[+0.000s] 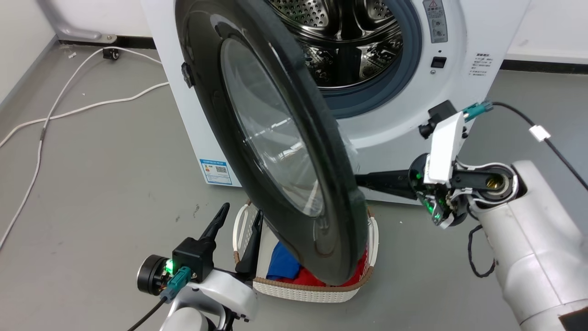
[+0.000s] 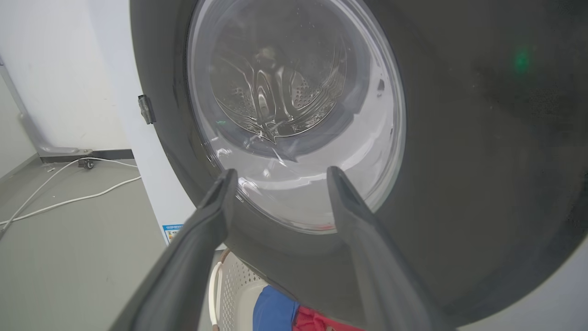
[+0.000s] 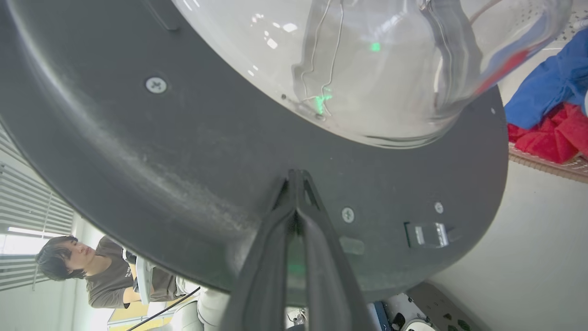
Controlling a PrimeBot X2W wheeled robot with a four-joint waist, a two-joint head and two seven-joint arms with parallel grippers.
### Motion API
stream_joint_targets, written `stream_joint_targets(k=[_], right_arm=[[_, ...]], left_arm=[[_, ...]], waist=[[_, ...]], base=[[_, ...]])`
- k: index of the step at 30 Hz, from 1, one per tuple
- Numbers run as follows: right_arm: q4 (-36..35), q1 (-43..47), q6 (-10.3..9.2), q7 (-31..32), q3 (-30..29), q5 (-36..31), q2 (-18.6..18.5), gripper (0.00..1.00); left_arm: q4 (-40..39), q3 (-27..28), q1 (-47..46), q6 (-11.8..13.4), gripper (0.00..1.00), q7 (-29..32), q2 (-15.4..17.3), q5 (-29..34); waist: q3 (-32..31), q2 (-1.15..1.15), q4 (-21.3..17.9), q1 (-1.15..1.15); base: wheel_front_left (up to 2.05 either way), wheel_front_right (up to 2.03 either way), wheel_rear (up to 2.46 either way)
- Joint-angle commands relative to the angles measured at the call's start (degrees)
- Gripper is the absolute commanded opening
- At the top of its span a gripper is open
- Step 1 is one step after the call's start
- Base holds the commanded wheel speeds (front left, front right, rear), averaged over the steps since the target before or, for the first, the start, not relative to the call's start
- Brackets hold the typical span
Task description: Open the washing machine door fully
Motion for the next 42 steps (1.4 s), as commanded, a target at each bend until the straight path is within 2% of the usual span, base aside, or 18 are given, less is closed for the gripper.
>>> stream_joint_targets(k=[1, 7, 12, 21, 30, 31, 32, 33, 34, 42], right_arm=[[-0.90, 1.78, 0.02, 0.57, 0.26, 0.08, 1.12, 0.00], [-3.82, 4.66, 0.02, 1.03, -0.22, -0.04, 2.28, 0.00], [-6.52, 7.04, 0.02, -1.54, -1.90, -0.70, 2.49, 0.00], [-14.07, 14.29, 0.02, -12.39, -9.93, -1.87, 0.30, 0.00], [-23.15, 25.87, 0.02, -25.11, -20.11, -4.19, -1.81, 0.00], [-24.13, 27.23, 0.02, -26.70, -21.05, -4.99, -1.94, 0.08], [-25.11, 28.53, 0.02, -28.33, -21.91, -5.95, -1.99, 0.38], [-25.94, 29.84, 0.02, -29.92, -22.90, -6.53, -1.79, 0.97], [-26.75, 31.06, 0.02, -31.47, -23.93, -7.25, -1.61, 1.00], [-33.23, 37.36, 0.02, -43.65, -27.50, -21.05, -0.77, 1.00]], left_arm=[[0.09, 0.13, 0.67, 0.15, 1.00, -0.14, 0.00, -0.20], [0.27, 0.03, 0.94, 0.02, 1.00, -0.14, 0.18, -0.37], [0.56, 0.11, 1.48, 0.01, 1.00, -0.14, 0.35, -0.45], [0.40, 0.82, 2.24, 0.58, 1.00, -0.14, 0.72, -1.00], [-0.39, 1.90, 3.77, 1.44, 1.00, -0.14, 1.43, -1.41], [-0.42, 1.99, 3.89, 1.50, 1.00, -0.14, 1.50, -1.43], [-0.45, 2.08, 3.96, 1.50, 1.00, -0.14, 1.58, -1.49], [-0.49, 2.15, 4.02, 1.50, 1.00, -0.14, 1.62, -1.59], [-0.52, 2.20, 4.08, 1.56, 1.00, -0.14, 1.64, -1.67], [-0.65, 2.34, 4.37, 1.98, 1.00, -0.14, 1.87, -2.05]], waist=[[-0.19, 0.00, -0.23, 0.01], [-0.60, 0.00, -0.62, 0.01], [-1.45, 0.00, -0.93, 0.01], [-3.23, 0.00, -1.61, 0.01], [-3.66, 0.00, -2.66, 0.01], [-3.69, 0.00, -2.70, 0.01], [-3.75, 0.00, -2.74, 0.01], [-3.83, 0.00, -2.77, 0.01], [-3.88, 0.00, -2.82, 0.01], [-3.96, 0.00, -3.80, 0.01]], base=[[0.00, 0.00, 0.00], [0.00, 0.00, 0.00], [0.00, 0.00, 0.00], [0.00, 0.00, 0.00], [0.00, 0.00, 0.00], [0.00, 0.00, 0.00], [0.00, 0.00, 0.00], [0.00, 0.00, 0.00], [0.00, 0.00, 0.00], [0.00, 0.00, 0.00]])
